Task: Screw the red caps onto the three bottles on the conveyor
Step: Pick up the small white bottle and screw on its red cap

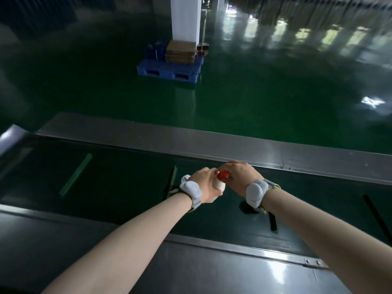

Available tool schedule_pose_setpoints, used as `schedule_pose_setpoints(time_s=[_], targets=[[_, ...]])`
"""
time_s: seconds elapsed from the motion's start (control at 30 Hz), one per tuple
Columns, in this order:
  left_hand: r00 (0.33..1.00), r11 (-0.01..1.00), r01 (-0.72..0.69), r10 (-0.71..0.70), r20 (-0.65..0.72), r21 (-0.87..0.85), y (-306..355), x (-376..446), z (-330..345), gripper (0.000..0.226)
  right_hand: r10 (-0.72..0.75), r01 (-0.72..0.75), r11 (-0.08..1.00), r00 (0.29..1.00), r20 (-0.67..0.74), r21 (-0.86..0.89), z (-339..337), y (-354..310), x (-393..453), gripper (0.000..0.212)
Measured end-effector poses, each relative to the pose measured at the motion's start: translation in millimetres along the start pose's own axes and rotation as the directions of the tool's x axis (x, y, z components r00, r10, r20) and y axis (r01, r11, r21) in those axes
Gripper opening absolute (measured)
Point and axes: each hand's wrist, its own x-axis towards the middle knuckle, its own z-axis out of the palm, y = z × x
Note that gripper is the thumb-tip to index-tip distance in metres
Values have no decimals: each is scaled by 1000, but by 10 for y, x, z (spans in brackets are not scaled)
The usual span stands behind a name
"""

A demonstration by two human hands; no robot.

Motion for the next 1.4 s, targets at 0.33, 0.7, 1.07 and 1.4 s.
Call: schedule_pose_setpoints(time_s=[0.33,0.7,1.07,1.4], targets=[[988,983,-153,149,-46,-102,125,-165,-159,41,232,-234,964,972,-27,-126,-330,-200,-153,45],[983,968,-182,174,-63,-173,294,-272,-271,49,20,-34,943,999,-47,-332,-323,-91,-474,37],[986,982,-125,107,-127,-142,600,-288,-200,59,185,-247,945,945,-270,-215,-300,222,-409,67],[988,996,-9,-5,-157,-86,799,-91,-205,62,212,-249,931,964,-159,-268,-462,328,-97,57]])
